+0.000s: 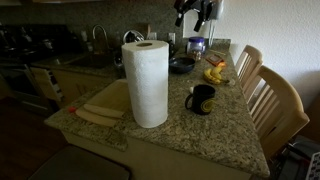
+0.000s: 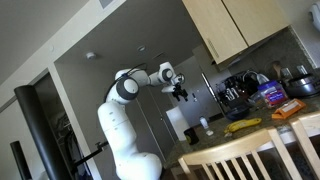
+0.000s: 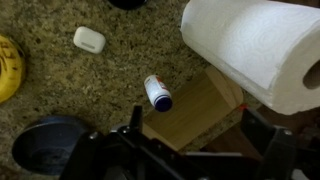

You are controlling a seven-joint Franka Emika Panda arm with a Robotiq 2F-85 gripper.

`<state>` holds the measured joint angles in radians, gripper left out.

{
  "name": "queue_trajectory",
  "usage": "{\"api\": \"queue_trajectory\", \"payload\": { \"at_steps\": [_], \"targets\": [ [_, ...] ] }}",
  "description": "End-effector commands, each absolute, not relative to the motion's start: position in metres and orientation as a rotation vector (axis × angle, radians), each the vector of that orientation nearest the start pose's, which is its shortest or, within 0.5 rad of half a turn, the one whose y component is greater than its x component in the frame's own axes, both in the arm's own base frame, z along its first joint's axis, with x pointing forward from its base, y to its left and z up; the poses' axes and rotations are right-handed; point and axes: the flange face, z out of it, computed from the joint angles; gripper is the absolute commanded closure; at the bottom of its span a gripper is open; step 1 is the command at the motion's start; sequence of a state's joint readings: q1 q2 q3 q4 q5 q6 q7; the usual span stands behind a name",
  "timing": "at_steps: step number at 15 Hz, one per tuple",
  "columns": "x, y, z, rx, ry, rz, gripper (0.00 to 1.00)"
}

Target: Pick up the white bottle from the countertop and move it to the right.

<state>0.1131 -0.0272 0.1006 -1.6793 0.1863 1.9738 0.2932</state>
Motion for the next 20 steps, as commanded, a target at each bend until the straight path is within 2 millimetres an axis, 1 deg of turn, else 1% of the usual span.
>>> {"api": "queue_trajectory", "payload": {
  "at_steps": [1, 2, 3, 4, 5, 6, 7, 9, 11, 12, 13, 14, 15, 17, 20],
  "targets": [
    [0.565, 0.134, 0.662, -2.800, 0.203, -0.449, 0.00],
    [0.580, 0.133, 0.664, -2.797, 0.226, -0.473, 0.00],
    [0.594, 0.132, 0.661, -2.797, 0.259, -0.491, 0.00],
    [0.607, 0.129, 0.657, -2.801, 0.291, -0.495, 0.00],
    [0.624, 0.125, 0.647, -2.818, 0.341, -0.497, 0.00],
    [0.638, 0.122, 0.634, -2.825, 0.385, -0.445, 0.00],
    [0.649, 0.112, 0.619, -2.836, 0.436, -0.392, 0.00],
    [0.673, 0.105, 0.588, -2.851, 0.509, -0.288, 0.00],
    [0.688, 0.102, 0.561, -2.867, 0.519, -0.172, 0.00],
    [0.690, 0.104, 0.549, -2.858, 0.474, -0.065, 0.00],
    [0.689, 0.109, 0.543, -2.846, 0.425, 0.010, 0.00],
    [0.683, 0.106, 0.544, -2.868, 0.486, -0.097, 0.00],
    [0.686, 0.108, 0.537, -2.866, 0.469, -0.043, 0.00],
    [0.687, 0.112, 0.533, -2.873, 0.435, -0.016, 0.00],
    [0.687, 0.107, 0.517, -2.903, 0.415, 0.019, 0.00]
  ]
}}
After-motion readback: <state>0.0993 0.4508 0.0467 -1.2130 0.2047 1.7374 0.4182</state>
